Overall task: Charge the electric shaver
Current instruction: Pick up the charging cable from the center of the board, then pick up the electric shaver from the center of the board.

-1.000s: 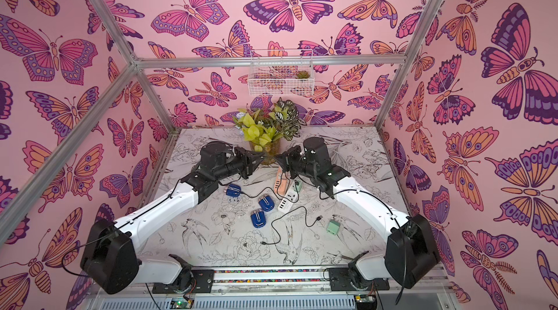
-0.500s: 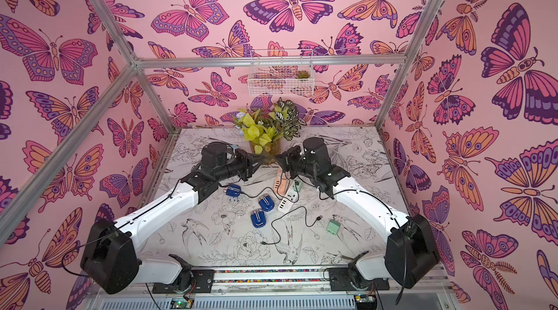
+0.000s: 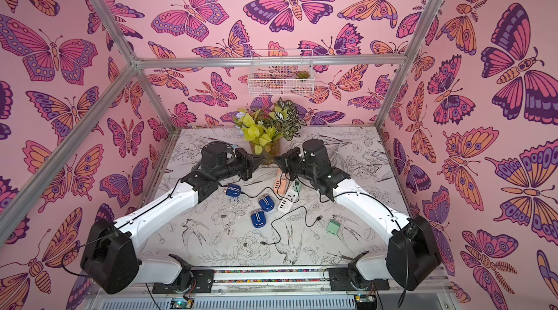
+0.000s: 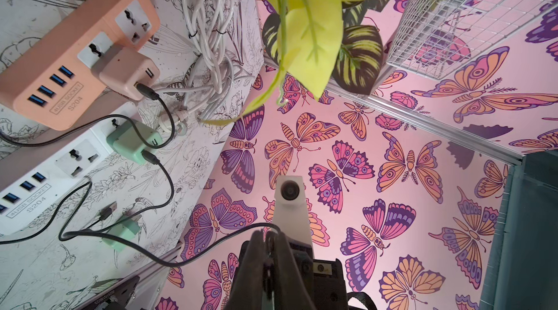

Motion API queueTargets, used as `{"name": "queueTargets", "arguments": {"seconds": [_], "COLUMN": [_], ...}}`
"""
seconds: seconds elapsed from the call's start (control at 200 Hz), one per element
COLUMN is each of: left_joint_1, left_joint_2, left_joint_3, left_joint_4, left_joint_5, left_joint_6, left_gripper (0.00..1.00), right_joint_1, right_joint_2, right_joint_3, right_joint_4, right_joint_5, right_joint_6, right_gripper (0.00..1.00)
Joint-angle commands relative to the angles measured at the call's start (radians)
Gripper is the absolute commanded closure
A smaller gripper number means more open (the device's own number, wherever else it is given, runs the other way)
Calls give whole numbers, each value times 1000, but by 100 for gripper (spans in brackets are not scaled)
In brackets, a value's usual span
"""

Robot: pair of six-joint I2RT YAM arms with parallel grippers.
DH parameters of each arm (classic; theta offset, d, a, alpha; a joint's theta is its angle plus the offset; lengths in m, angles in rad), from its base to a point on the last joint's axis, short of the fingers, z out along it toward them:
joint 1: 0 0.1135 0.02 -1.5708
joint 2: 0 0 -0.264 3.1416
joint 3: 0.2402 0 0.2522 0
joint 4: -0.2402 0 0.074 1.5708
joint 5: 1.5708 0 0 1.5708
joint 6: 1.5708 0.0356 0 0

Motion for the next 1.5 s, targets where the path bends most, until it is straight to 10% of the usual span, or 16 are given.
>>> {"name": "queueTargets", "arguments": {"seconds": [0.0,0.17,0.351,1.292,1.492], "left_joint_1": [-2,4,15,23,25], "left_joint_2": [-15,5,32,26,9], "left_joint_3": [-3,6,19,0,-6], "left_joint_4": [7,66,96,127,107], "left_joint_5": [-3,54,143,183,162], "left_joint_6": [13,16,22,0,4], "left_gripper": [100,100,100,100,82], "right_joint_1": [5,5,2,-23,-23], "right_joint_2": [-24,22,37,45,33], "right_joint_3": [-7,-10,-19,-38,-48], "right_joint_4": [28,124,174,182,167], "right_joint_5": [11,-99,-146,-158,-139], "right_joint_6": [10,27,30,33,24], "right_gripper": [100,71,64,100,100]}}
